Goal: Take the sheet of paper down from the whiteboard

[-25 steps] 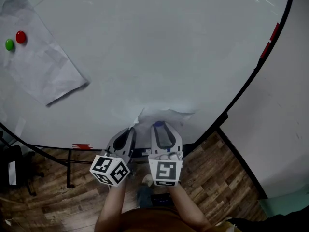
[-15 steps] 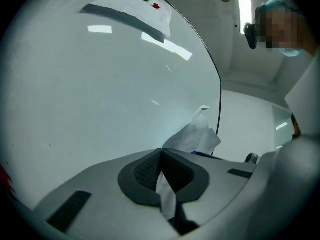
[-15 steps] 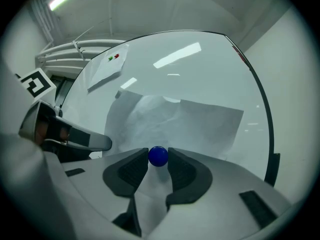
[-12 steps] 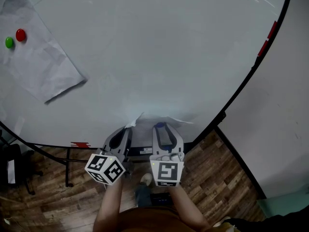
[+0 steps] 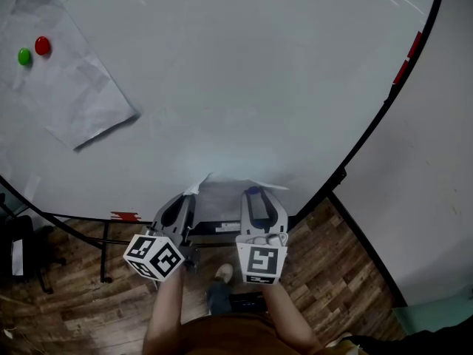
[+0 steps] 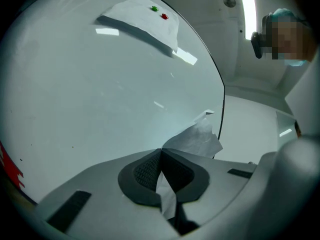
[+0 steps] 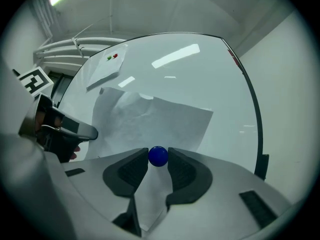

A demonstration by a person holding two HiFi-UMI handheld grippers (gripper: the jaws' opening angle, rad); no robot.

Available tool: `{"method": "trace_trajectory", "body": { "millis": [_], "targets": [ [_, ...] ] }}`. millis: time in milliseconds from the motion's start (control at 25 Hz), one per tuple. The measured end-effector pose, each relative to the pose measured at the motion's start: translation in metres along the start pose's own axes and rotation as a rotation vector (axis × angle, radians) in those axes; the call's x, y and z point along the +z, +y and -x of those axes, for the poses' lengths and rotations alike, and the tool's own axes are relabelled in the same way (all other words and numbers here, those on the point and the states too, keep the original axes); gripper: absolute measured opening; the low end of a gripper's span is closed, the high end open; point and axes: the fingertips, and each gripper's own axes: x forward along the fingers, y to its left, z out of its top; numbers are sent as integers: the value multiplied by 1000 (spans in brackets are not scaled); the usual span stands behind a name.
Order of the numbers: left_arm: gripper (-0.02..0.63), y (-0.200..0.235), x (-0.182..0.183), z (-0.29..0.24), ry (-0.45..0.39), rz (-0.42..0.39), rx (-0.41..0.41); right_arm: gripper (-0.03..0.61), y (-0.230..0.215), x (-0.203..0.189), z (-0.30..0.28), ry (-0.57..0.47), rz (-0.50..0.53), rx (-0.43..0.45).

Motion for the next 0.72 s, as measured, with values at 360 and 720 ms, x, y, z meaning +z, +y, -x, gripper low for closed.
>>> {"method": "trace_trajectory", "body": {
  "millis": [360, 720],
  "targets": [
    [23, 4, 8, 14, -20, 2, 21, 137, 1, 4, 7, 0, 36, 4],
    [23, 6, 13, 28, -33, 16, 43, 137, 4, 6, 13, 2, 35, 10]
  ]
}}
